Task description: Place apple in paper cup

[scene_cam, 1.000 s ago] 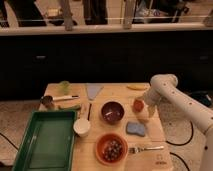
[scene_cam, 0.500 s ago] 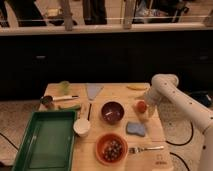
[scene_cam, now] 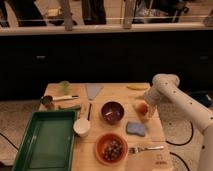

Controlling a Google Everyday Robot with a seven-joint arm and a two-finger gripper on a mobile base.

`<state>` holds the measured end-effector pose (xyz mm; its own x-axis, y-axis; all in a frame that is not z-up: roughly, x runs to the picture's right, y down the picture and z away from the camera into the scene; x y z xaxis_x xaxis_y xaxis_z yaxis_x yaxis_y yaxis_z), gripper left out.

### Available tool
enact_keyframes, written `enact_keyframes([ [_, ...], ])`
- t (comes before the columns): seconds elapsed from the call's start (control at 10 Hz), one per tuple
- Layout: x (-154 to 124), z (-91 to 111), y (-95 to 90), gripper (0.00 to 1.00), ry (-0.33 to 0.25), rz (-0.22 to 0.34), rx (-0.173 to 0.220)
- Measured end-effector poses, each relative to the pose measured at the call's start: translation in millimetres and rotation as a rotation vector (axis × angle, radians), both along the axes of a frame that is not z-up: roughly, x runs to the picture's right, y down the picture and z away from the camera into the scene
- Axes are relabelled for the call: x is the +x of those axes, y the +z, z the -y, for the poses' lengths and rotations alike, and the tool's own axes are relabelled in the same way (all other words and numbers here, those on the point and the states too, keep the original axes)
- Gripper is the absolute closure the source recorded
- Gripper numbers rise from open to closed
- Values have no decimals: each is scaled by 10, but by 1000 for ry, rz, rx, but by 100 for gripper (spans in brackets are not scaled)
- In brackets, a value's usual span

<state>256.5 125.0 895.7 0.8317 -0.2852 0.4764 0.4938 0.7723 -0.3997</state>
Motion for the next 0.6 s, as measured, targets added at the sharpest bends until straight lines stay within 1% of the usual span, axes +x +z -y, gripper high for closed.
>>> enact_keyframes([
  [0.6, 40, -48, -2, 20, -2, 6, -17],
])
